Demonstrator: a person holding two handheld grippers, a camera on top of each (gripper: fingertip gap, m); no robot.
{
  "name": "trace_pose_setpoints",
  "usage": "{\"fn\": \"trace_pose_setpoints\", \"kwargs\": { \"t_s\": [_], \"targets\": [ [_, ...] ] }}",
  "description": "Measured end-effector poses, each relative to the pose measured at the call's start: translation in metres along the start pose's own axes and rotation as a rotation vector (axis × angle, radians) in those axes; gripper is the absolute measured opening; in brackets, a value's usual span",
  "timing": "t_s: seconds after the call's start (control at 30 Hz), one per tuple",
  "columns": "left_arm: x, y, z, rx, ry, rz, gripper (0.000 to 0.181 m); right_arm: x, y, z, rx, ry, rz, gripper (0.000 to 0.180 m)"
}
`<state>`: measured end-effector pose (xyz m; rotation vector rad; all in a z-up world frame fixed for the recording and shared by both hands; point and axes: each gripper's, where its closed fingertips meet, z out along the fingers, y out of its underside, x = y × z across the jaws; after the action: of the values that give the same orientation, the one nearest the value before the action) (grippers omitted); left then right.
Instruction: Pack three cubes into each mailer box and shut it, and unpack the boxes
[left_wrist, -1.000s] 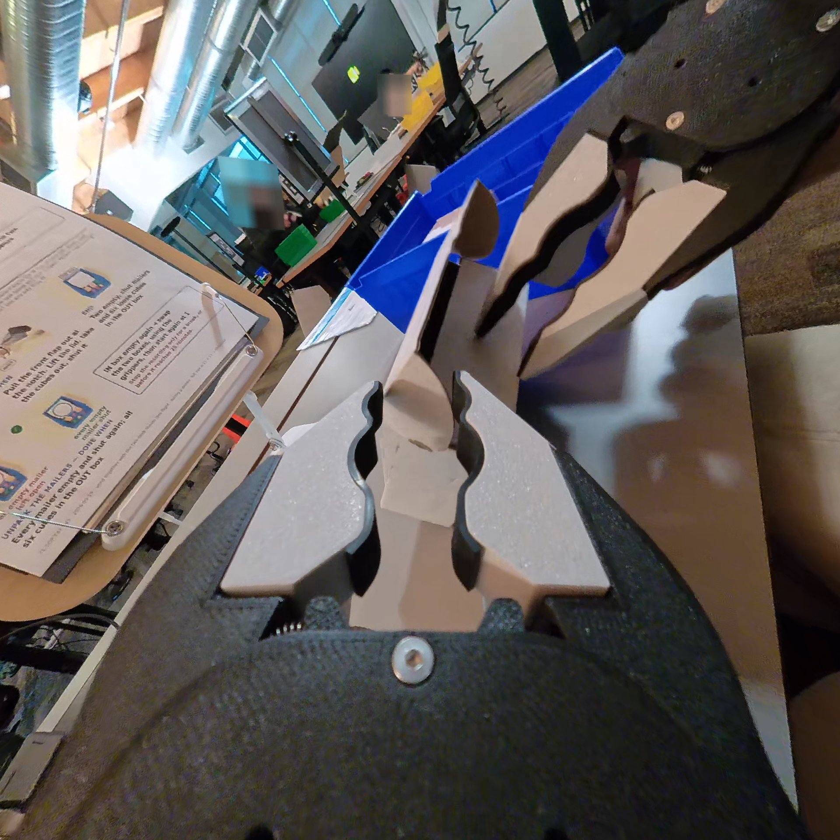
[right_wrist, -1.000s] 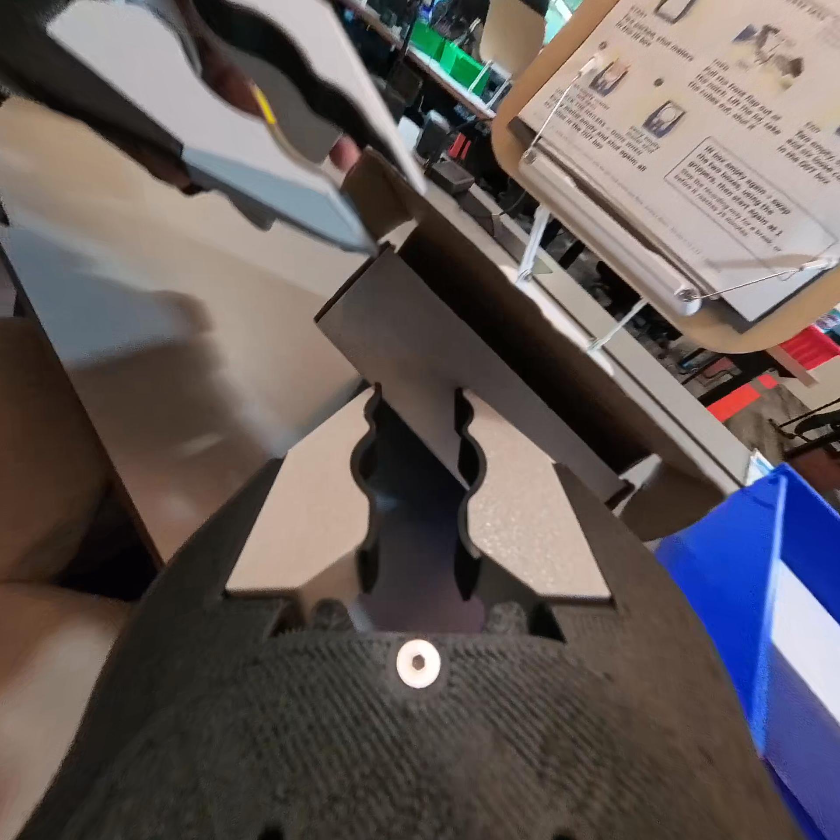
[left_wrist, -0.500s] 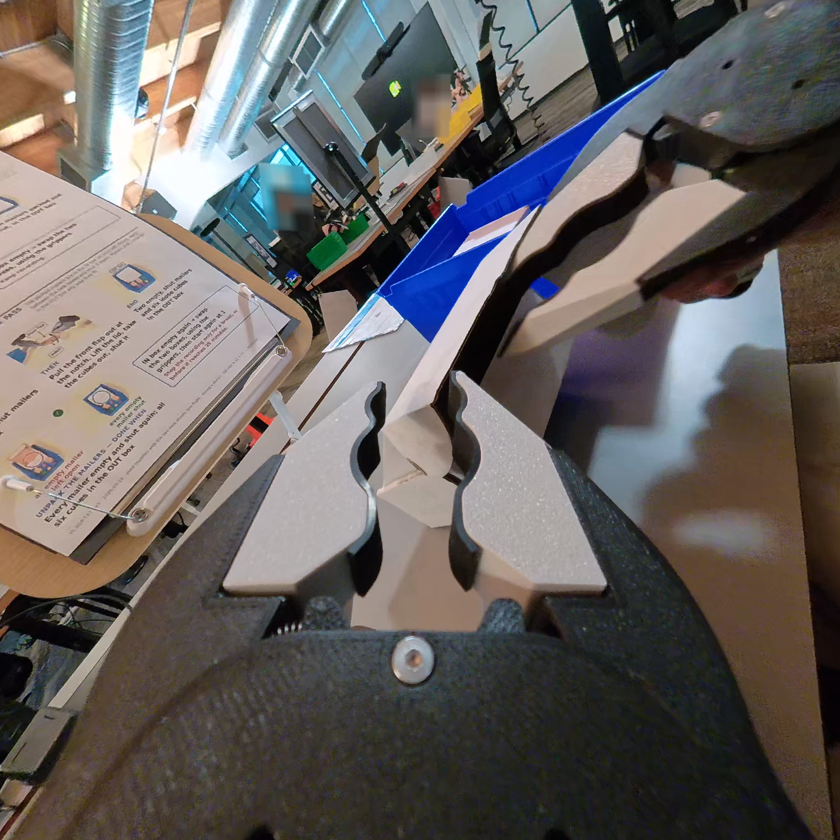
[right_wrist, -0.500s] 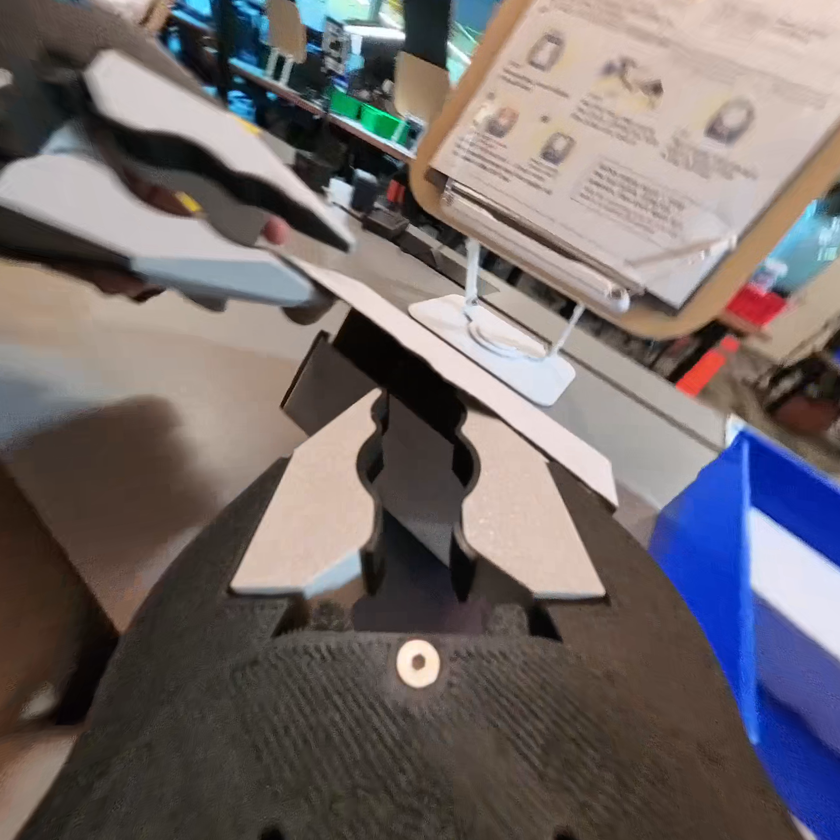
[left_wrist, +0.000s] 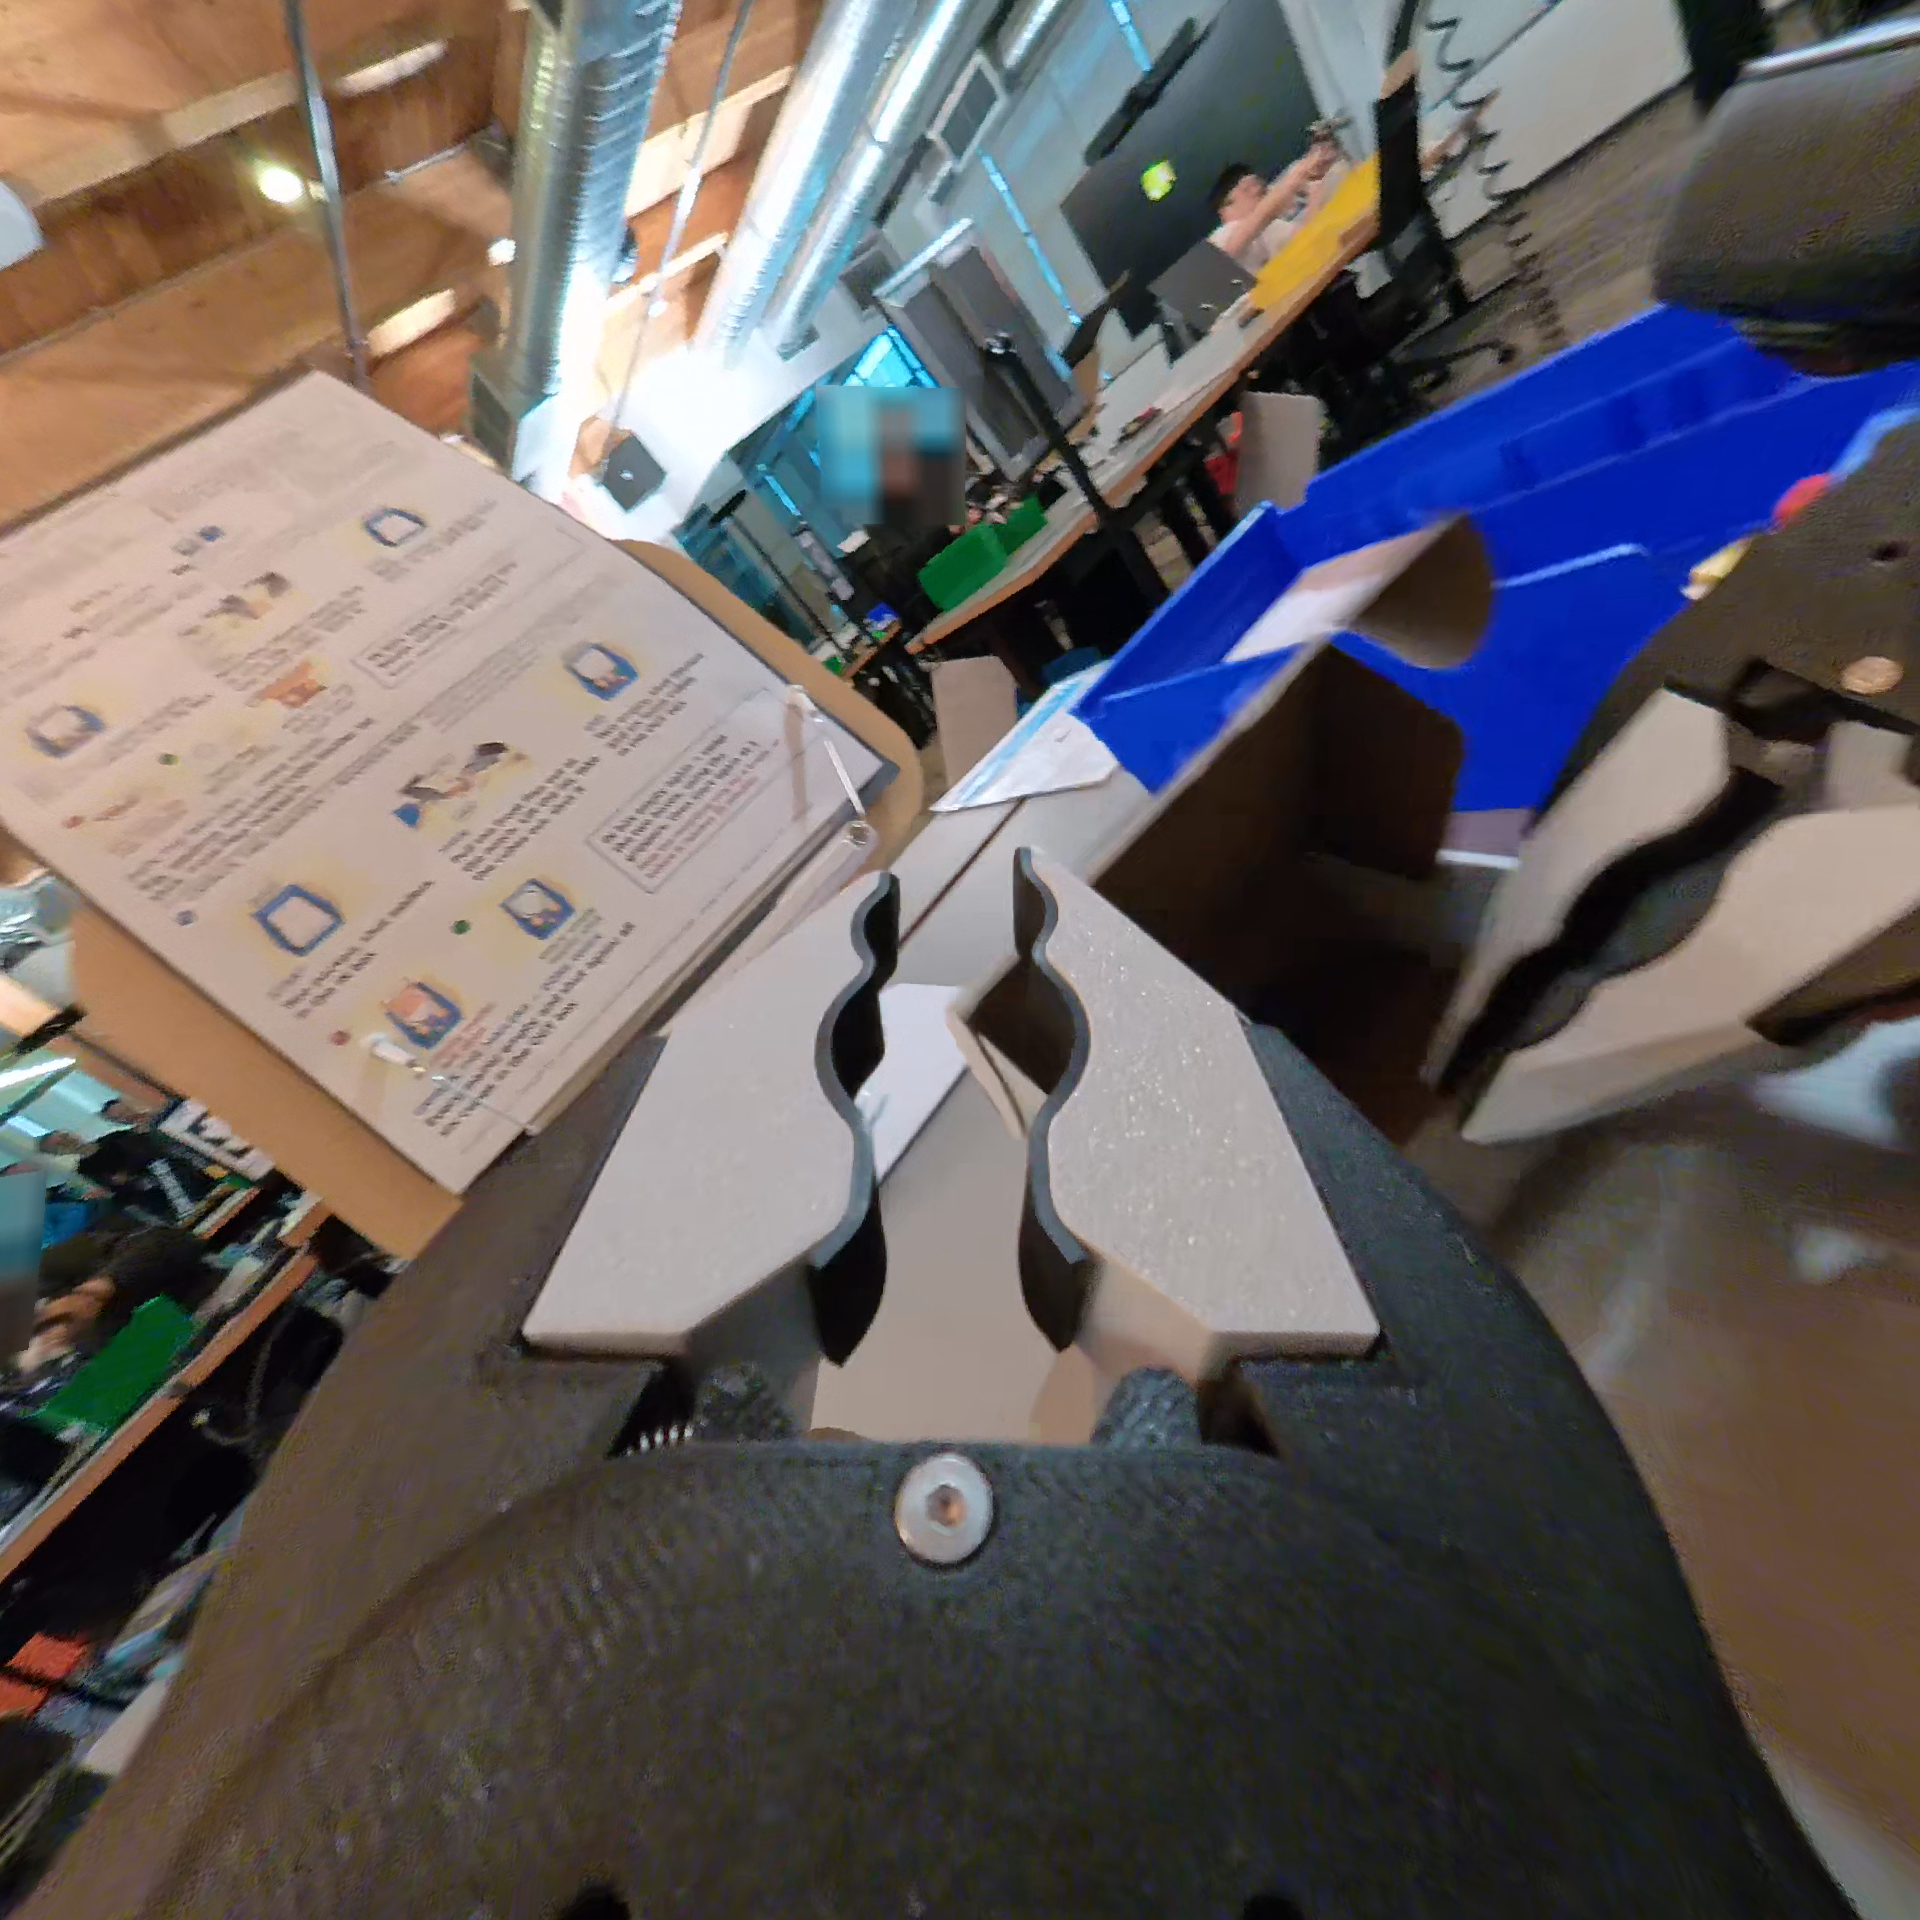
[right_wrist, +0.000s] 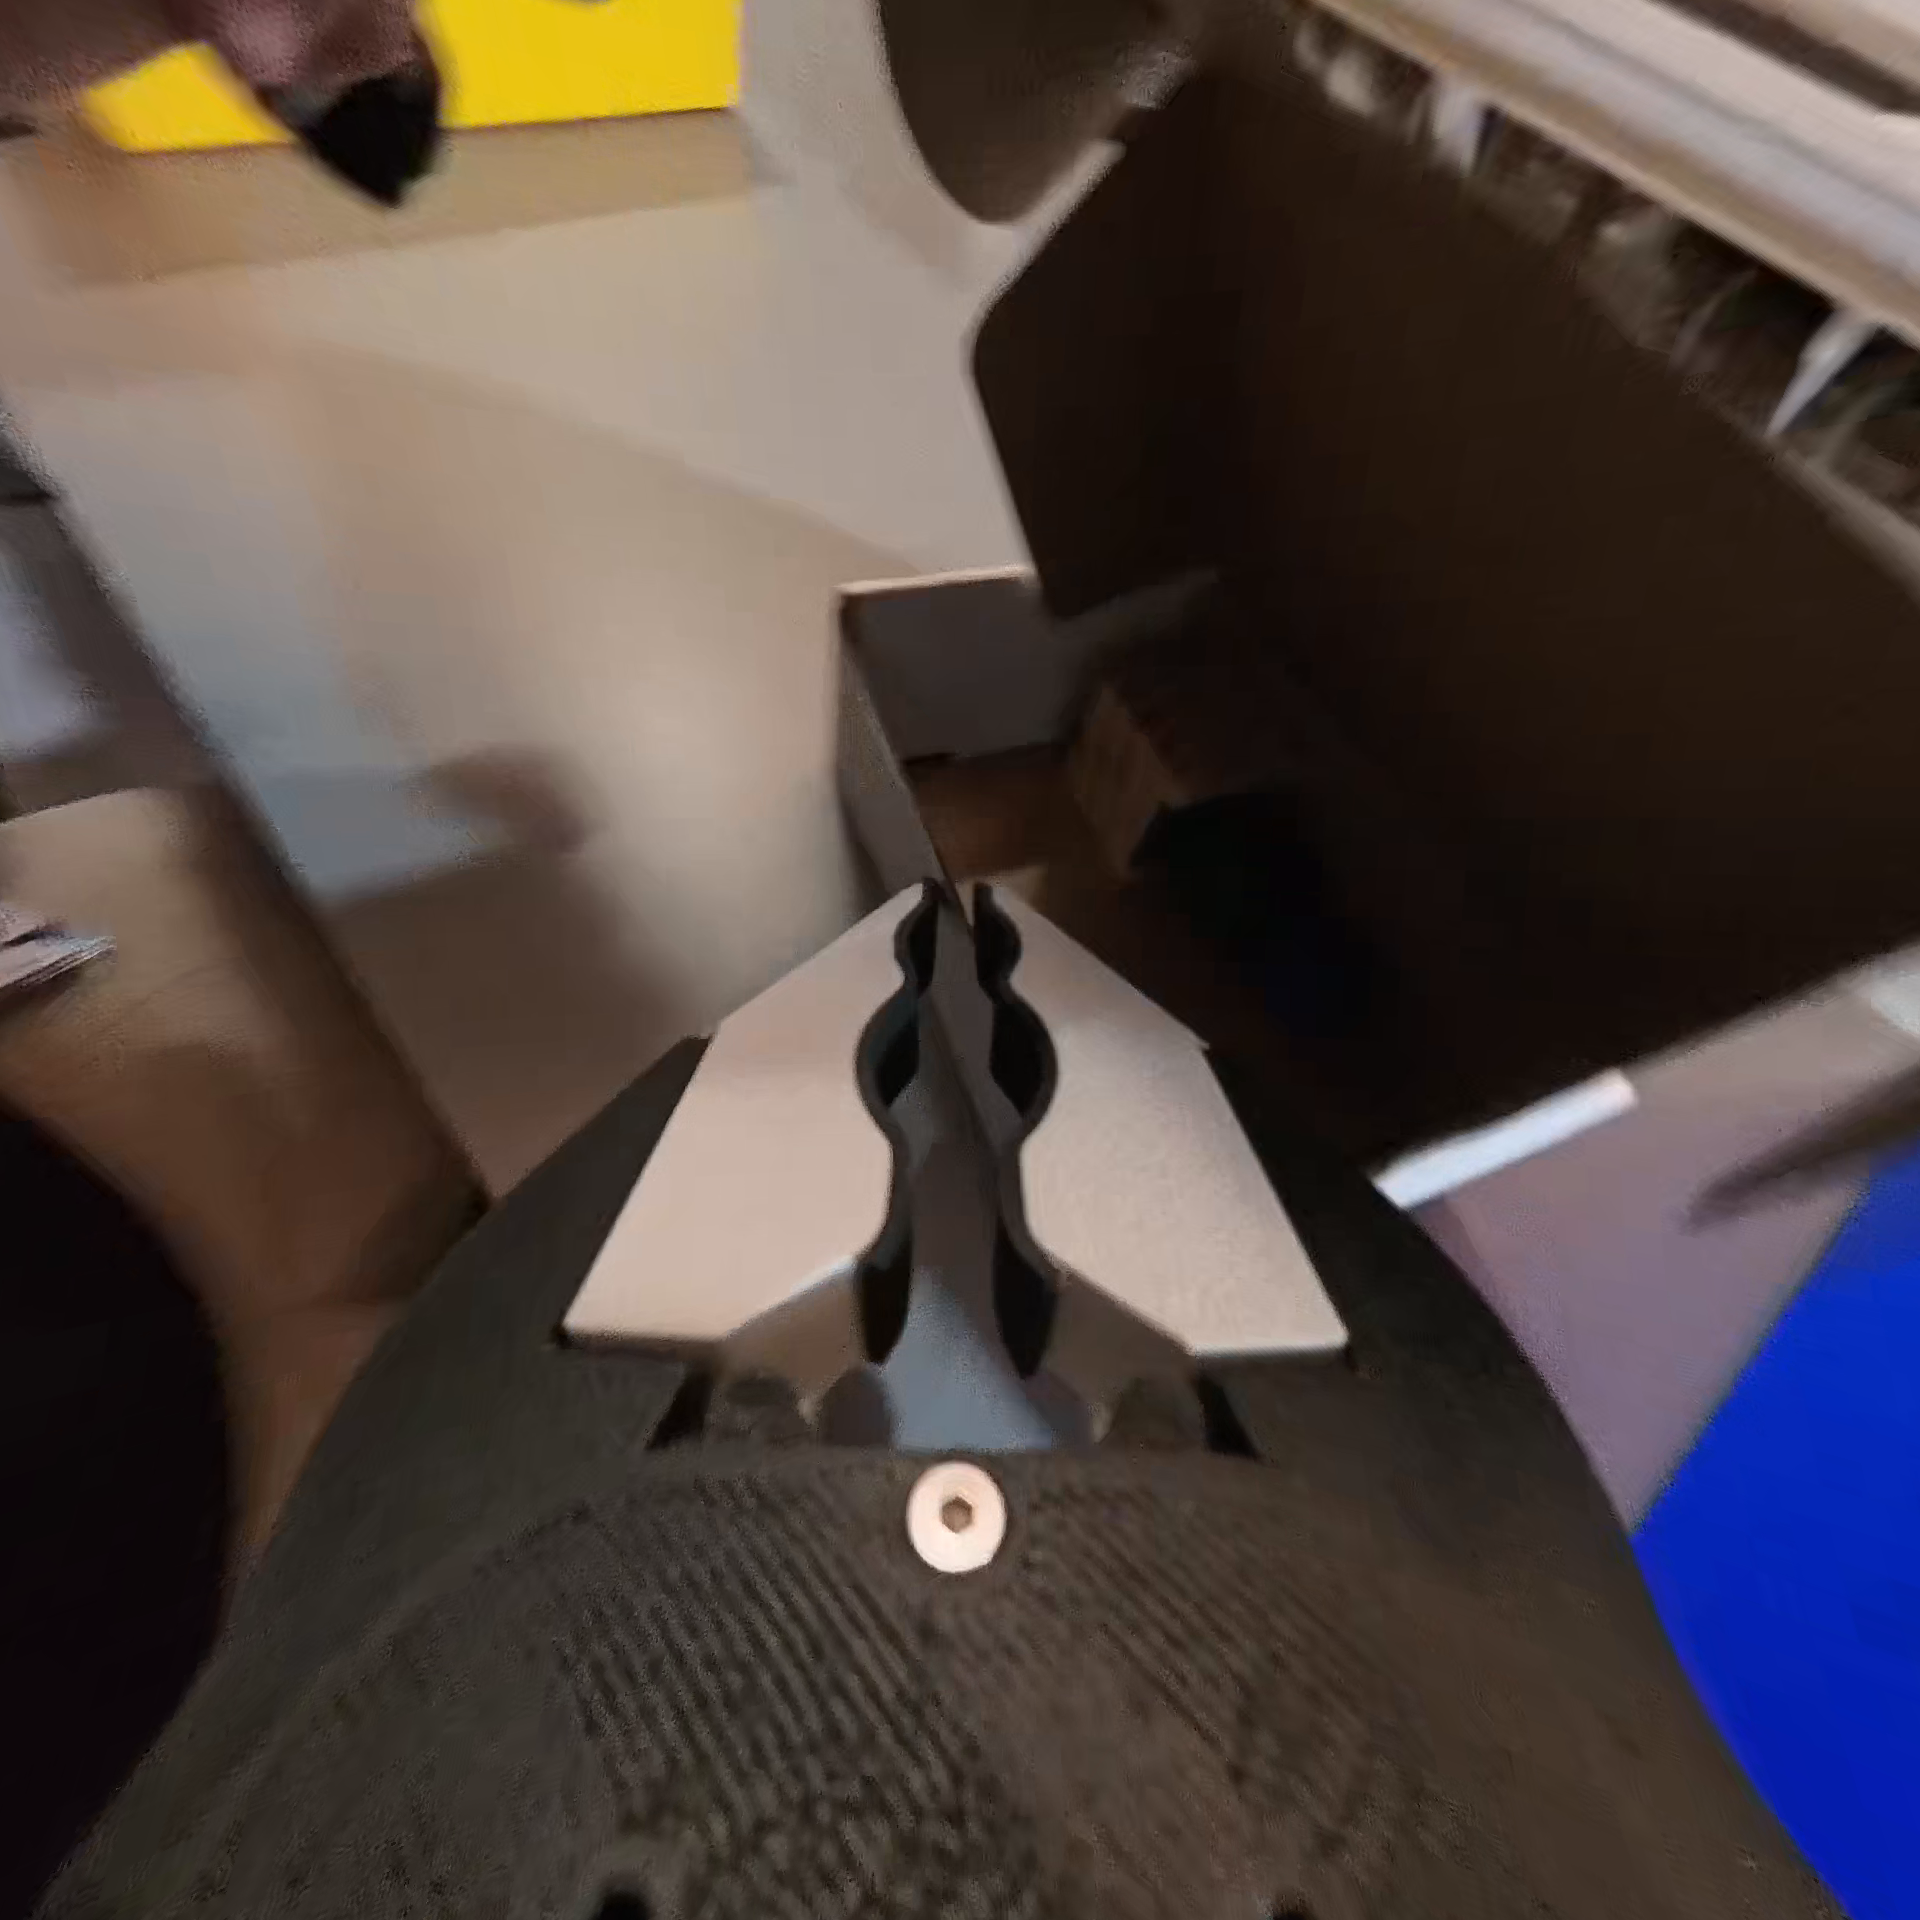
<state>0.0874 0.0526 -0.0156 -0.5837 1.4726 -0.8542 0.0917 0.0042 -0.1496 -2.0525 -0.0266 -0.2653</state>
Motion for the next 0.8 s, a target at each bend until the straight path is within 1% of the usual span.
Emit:
{"fn": "trace_pose_setpoints", "kwargs": {
  "t_s": [0.07, 0.17, 0.3, 0.33, 0.37, 0.4, 0.43, 0.5, 0.6, 0.7, 0.77, 0.8],
  "targets": [
    [-0.011, -0.006, -0.002, 0.003, -0.05, 0.005, 0.02, -0.011, 0.0, -0.005, -0.001, -0.088, 0.0, 0.005],
    [-0.018, -0.003, -0.001, -0.035, -0.049, 0.008, 0.023, -0.019, 0.003, -0.014, -0.021, -0.197, 0.054, 0.005],
    [-0.02, 0.005, 0.0, -0.054, -0.035, 0.033, 0.023, -0.018, 0.003, -0.015, 0.001, -0.213, 0.074, 0.005],
    [-0.018, 0.009, 0.0, -0.066, -0.011, 0.06, 0.023, -0.018, 0.003, -0.015, 0.001, -0.209, 0.06, 0.005],
    [-0.013, 0.014, 0.0, -0.077, 0.038, 0.094, 0.024, -0.019, 0.003, -0.015, 0.0, -0.205, 0.045, 0.01],
    [-0.007, 0.021, -0.001, -0.089, 0.091, 0.126, 0.026, -0.019, 0.003, -0.015, 0.001, -0.2, 0.031, 0.005],
    [-0.005, 0.029, -0.003, -0.097, 0.123, 0.139, 0.028, -0.019, 0.004, -0.015, 0.001, -0.197, 0.019, 0.005],
    [-0.006, 0.037, -0.006, -0.071, 0.162, 0.085, 0.026, -0.019, 0.004, -0.016, 0.001, -0.202, 0.011, 0.006],
    [0.0, 0.05, -0.013, -0.067, 0.287, -0.087, 0.022, -0.02, 0.005, -0.018, -0.001, -0.238, 0.025, 0.006],
    [0.012, 0.066, -0.02, -0.113, 0.42, -0.139, 0.018, -0.021, 0.006, -0.02, -0.01, -0.293, 0.063, 0.006],
    [0.019, 0.074, -0.024, -0.158, 0.479, -0.138, 0.029, -0.02, 0.007, -0.022, -0.014, -0.319, 0.071, 0.006],
    [0.019, 0.076, -0.022, -0.165, 0.471, -0.127, 0.03, -0.02, 0.007, -0.022, -0.015, -0.327, 0.067, 0.006]
  ]
}}
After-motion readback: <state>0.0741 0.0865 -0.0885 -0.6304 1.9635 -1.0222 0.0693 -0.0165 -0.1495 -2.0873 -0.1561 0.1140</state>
